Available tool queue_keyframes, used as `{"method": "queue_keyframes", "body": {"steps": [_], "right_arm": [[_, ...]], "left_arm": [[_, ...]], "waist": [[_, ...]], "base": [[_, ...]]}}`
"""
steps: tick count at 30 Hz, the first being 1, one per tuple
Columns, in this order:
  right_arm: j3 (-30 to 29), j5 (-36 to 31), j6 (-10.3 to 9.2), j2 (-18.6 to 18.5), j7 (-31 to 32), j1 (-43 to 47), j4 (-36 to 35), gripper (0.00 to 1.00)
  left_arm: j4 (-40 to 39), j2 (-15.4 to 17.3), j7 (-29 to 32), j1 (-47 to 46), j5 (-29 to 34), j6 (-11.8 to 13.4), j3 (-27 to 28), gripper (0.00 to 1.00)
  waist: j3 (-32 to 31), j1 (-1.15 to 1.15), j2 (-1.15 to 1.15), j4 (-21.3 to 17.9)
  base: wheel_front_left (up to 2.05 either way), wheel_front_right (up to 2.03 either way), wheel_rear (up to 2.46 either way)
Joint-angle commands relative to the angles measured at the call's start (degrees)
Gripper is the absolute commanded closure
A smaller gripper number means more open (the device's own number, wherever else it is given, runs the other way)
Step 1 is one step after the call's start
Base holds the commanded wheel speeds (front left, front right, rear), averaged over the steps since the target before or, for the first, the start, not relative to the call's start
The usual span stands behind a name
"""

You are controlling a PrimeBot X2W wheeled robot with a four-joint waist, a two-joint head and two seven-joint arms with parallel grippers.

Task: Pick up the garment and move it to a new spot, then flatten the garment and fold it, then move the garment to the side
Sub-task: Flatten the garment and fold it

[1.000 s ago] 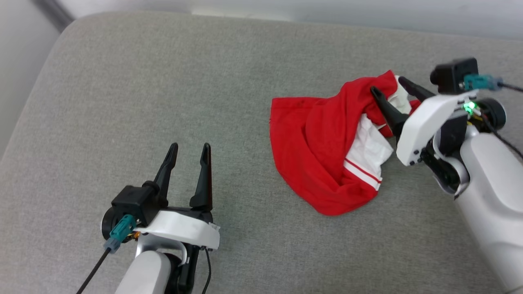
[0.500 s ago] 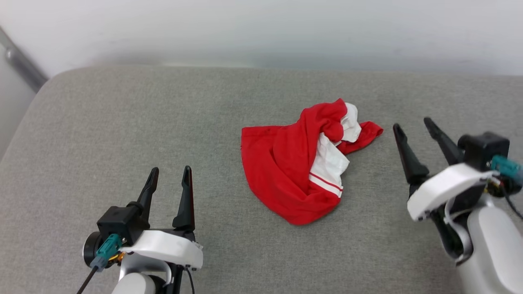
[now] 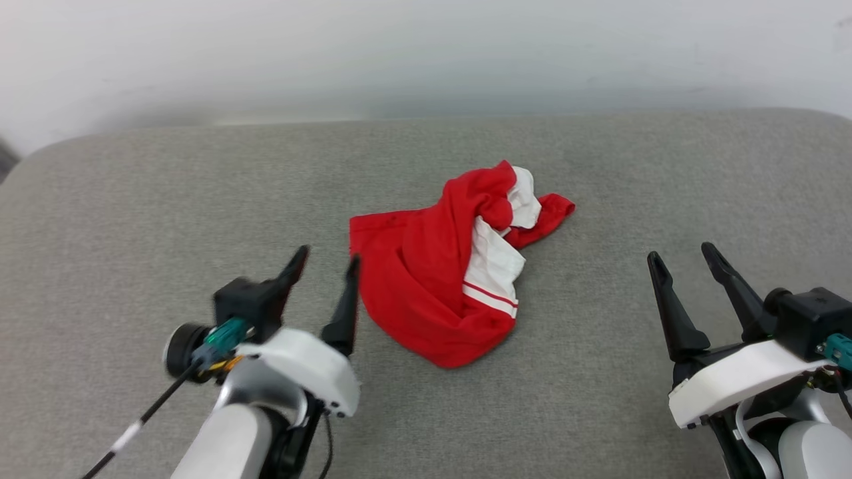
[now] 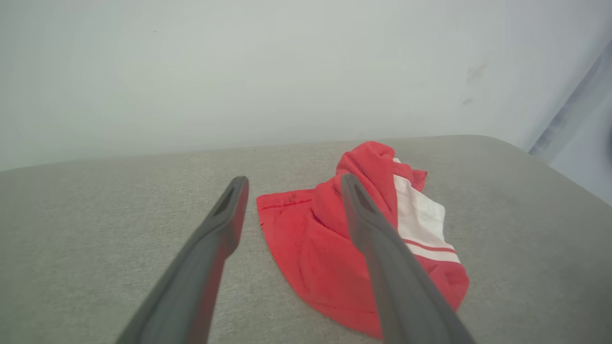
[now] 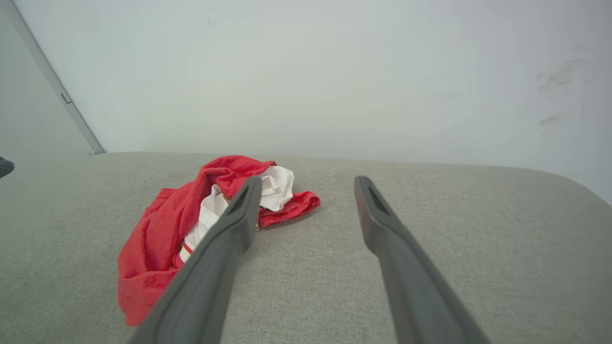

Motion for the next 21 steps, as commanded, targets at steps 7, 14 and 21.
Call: {"method": "queue_keyframes", "body": {"steps": [7,14,21], "right_arm": [[-0.3,-0.3,-0.02,1.8,1.4,1.9,-4.1,0.0],[-0.4,0.3,-0.02,2.9,0.7,1.4,-5.4,0.0],[-0.1,0.6,-0.02,3.4,0.7,1.6,-5.1,0.0]], "left_arm": [[3.3,-0.1,13.7,-8.6,-0.5,-5.6,-7.2,0.0],[8.6,1.5,32.0,-14.5,-2.8,-10.8,-14.6,0.0],[12.6,3.7,39.6,-15.7,-5.4,-12.6,-19.1,0.0]], "waist": [[3.6,0.0,0.0,-4.6],[7.9,0.0,0.0,-7.2],[8.0,0.0,0.0,-8.1]], "base": [[0.0,0.0,0.0],[0.0,0.0,0.0],[0.0,0.0,0.0]]}}
